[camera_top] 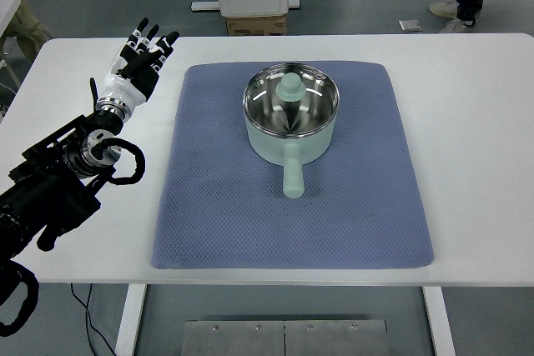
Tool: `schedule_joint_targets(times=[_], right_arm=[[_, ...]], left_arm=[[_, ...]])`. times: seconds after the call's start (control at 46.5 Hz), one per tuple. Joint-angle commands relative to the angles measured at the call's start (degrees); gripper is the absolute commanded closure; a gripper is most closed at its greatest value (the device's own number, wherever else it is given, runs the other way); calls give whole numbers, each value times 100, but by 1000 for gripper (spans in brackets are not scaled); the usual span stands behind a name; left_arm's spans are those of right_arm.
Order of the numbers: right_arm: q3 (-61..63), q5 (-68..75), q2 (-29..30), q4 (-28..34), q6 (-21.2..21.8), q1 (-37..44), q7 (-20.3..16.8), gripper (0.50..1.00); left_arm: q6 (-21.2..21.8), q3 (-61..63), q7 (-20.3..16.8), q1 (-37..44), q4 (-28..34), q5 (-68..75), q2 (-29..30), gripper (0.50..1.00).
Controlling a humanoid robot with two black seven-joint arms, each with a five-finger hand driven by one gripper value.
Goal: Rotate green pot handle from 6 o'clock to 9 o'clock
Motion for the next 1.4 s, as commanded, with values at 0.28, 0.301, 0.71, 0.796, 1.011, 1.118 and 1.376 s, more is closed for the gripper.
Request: schedule_joint_targets(times=[0.28,0.301,0.71,0.796,1.011,1.118,1.376], right_arm=[[0,0,0,0,0,0,0,500],[0,0,0,0,0,0,0,500],[0,0,0,0,0,0,0,500],[0,0,0,0,1,0,0,500],[0,0,0,0,0,0,0,500],[0,0,0,0,0,0,0,500],[0,0,0,0,0,0,0,500]], left_arm=[[0,-3,-132,3,9,-2,8,500],[0,5,-132,3,0,-2,8,500],[-27,5,-132,21,0,16,8,500],[-27,5,-132,21,0,16,8,500],[-35,5,-132,29,0,16,8,500],[-35,5,-132,38,9,16,8,500],[-27,-3,-132,38,0,16,8,500]])
